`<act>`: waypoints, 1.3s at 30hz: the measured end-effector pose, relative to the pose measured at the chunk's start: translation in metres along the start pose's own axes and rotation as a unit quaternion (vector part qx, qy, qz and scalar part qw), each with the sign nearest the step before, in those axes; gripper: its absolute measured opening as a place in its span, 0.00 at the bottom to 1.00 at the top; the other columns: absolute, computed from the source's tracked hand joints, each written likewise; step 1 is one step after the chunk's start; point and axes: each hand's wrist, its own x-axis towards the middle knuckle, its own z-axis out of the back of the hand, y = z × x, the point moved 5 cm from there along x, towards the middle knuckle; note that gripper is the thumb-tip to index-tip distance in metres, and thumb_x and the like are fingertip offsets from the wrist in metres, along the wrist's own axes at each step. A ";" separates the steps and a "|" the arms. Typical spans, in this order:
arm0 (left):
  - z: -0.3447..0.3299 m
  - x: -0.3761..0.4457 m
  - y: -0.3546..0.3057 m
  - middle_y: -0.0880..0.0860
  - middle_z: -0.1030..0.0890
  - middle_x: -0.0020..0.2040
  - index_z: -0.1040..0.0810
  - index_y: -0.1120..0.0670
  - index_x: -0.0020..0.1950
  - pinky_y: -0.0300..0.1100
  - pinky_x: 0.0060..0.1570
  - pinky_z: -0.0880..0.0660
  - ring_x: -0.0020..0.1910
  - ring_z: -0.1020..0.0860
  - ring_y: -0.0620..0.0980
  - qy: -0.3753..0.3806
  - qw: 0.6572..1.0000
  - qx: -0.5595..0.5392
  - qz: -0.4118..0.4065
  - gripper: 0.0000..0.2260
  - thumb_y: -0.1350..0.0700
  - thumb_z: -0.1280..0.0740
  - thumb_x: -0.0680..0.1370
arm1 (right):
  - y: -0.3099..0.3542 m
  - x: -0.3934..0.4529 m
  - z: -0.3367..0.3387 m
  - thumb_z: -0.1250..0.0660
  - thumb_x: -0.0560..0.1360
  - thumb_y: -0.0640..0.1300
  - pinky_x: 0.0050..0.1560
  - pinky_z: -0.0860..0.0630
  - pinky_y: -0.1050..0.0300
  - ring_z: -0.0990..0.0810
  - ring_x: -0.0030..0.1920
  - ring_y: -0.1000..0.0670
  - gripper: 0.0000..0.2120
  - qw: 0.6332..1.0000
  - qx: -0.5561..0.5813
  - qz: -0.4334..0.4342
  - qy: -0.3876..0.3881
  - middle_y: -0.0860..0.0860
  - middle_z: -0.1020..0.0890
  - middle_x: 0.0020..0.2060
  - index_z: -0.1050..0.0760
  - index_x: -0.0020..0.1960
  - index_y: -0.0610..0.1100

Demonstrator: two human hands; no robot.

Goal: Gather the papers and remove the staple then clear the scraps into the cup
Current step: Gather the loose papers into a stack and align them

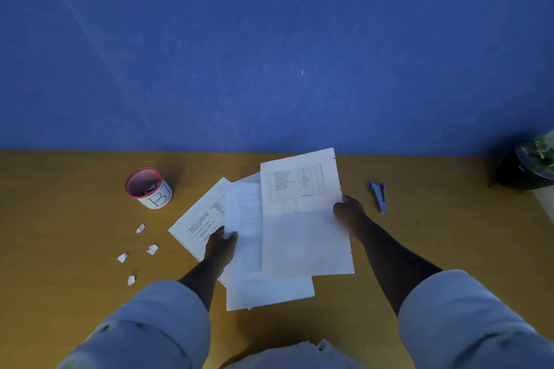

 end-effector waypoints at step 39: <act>-0.019 0.016 -0.062 0.56 0.18 0.60 0.20 0.55 0.61 0.57 0.58 0.21 0.55 0.18 0.58 0.069 0.983 -0.166 0.040 0.12 0.55 0.32 0.79 | 0.016 0.000 -0.016 0.34 0.72 0.40 0.33 0.24 0.61 0.21 0.41 0.54 0.12 0.987 -0.100 0.091 0.085 0.50 0.20 0.48 0.27 0.55 0.49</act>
